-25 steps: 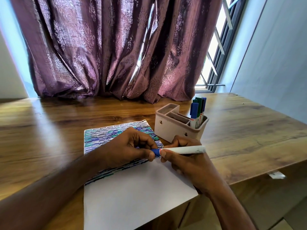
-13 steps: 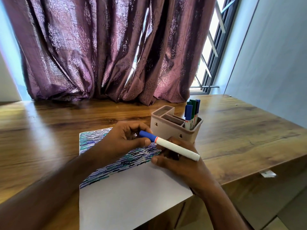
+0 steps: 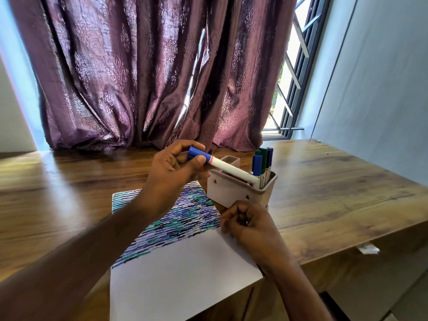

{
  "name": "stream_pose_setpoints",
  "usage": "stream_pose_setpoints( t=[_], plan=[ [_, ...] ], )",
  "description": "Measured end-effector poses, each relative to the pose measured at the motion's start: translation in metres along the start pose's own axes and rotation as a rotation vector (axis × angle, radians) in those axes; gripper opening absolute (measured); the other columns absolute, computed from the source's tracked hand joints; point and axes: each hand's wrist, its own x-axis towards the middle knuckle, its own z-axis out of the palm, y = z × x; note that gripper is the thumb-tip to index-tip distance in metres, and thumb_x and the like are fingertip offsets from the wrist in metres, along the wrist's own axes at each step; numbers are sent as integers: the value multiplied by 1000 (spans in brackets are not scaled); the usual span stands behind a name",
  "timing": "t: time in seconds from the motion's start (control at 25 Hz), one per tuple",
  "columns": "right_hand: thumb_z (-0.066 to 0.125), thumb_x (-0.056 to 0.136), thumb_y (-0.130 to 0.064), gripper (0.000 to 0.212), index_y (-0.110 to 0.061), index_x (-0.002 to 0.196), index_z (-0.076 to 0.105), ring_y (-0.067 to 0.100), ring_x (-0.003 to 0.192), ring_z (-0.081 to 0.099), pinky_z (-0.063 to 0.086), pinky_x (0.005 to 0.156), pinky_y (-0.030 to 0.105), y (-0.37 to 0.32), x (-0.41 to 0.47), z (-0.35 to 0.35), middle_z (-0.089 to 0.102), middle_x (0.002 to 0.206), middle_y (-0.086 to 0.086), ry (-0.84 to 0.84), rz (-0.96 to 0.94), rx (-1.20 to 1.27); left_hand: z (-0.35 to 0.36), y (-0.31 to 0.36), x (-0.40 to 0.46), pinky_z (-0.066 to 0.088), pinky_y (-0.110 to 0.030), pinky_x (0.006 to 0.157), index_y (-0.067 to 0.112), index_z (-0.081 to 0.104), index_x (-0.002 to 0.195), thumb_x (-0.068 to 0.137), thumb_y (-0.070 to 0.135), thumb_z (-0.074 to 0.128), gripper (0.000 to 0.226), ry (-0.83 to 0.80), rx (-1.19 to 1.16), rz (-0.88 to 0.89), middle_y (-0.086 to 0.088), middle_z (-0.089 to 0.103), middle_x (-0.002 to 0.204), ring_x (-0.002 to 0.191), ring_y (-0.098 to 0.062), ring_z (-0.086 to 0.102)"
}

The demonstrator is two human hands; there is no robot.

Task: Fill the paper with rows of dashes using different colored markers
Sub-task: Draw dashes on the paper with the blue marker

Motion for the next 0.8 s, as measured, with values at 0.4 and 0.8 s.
stream_pose_setpoints(
  t=[0.4,0.8],
  plan=[
    [64,83,-7,12,-13,77,72,6,90,64,59,74,29,1,0,-1,73,83,-3,-22,1,28,30,4,30,63,-38,67,11,63,109,89,0,65,23,51,102,73,-6,77,90,78,-24,75],
    [64,85,-13,10,-14,77,71,8,87,64,58,68,27,4,1,0,73,83,-6,-26,0,18,55,7,31,60,-31,66,10,54,119,87,3,69,36,-45,264,203,-9,71,80,75,-21,72]
  ],
)
